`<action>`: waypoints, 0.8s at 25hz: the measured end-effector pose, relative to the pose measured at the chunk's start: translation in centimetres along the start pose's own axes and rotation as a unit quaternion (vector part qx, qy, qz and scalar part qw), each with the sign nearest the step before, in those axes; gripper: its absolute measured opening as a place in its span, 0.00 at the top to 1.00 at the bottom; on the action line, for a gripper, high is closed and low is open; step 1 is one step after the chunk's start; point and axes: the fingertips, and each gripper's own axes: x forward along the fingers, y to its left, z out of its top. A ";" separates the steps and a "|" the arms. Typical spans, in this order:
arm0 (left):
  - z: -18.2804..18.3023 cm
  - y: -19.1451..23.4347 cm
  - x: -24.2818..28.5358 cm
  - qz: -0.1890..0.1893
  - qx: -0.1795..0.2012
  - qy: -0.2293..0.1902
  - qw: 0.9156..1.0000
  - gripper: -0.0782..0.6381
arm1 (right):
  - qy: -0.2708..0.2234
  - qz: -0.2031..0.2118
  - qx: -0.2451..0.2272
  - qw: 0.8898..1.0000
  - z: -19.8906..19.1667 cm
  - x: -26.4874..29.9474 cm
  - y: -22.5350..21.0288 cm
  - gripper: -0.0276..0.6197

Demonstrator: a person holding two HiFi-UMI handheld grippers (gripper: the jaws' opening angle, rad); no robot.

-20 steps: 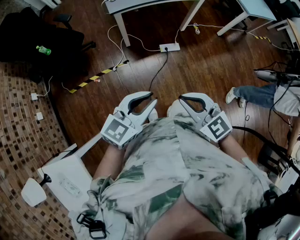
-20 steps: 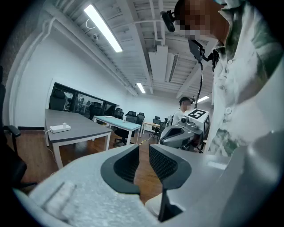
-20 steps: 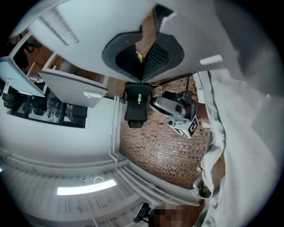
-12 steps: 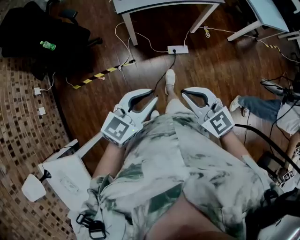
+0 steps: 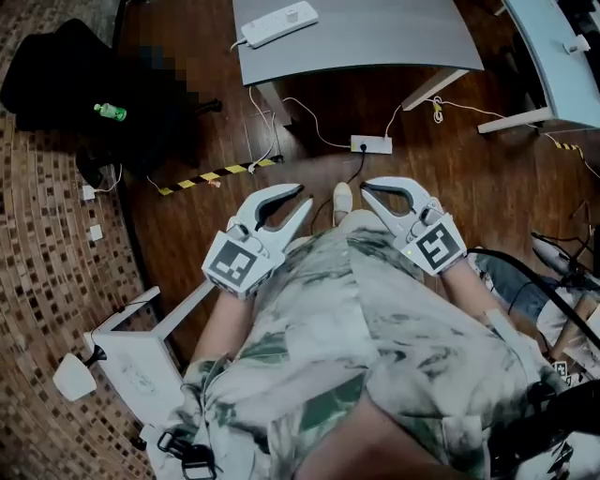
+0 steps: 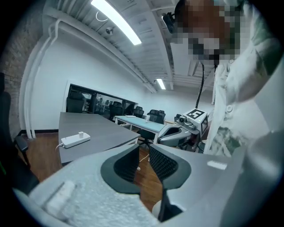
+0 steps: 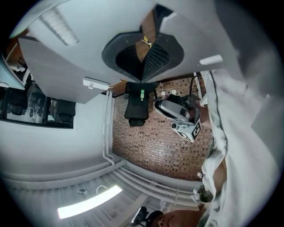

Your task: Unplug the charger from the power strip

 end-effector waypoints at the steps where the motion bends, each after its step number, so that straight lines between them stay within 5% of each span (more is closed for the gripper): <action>1: 0.8 1.0 1.0 0.012 -0.006 0.006 1.000 0.79 | 0.002 0.003 0.001 1.000 -0.2 0.2 -1.8 0.95; 6: 3.4 5.2 5.4 0.025 0.003 0.003 1.000 0.79 | 0.016 -0.005 -0.007 1.000 -0.8 1.8 -9.7 0.95; 20: 6.3 21.4 13.6 -0.003 0.043 0.017 0.999 0.79 | 0.056 -0.038 -0.011 0.998 -2.2 12.7 -22.3 0.95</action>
